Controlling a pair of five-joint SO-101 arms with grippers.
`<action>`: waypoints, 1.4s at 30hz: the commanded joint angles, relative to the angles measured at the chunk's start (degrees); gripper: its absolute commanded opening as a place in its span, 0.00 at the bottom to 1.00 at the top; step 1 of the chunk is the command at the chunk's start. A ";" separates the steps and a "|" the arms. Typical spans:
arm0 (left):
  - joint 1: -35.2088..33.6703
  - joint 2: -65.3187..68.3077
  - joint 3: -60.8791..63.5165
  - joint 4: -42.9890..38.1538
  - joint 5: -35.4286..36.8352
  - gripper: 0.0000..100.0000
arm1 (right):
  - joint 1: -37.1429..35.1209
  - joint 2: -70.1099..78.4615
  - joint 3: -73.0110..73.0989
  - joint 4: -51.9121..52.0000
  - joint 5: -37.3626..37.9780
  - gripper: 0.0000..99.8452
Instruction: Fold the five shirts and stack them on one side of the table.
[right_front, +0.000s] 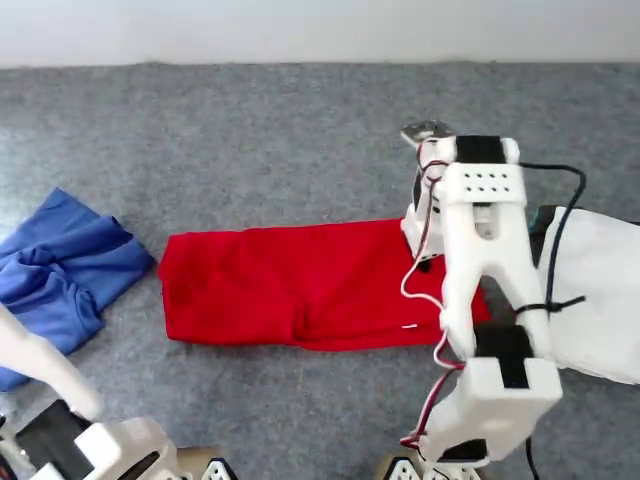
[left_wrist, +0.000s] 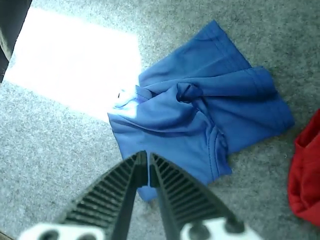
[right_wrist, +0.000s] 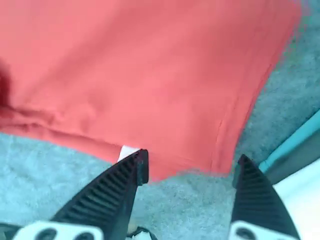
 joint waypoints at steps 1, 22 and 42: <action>0.26 -2.29 -0.31 1.05 -0.62 0.02 | 1.27 2.77 -0.09 -3.21 -1.32 0.29; 0.26 -2.11 -0.22 1.05 -0.62 0.02 | 3.21 21.85 -0.35 -14.37 -4.31 0.05; 0.09 -2.64 -0.31 0.97 -0.35 0.02 | -10.86 -8.48 -0.35 4.09 9.76 0.01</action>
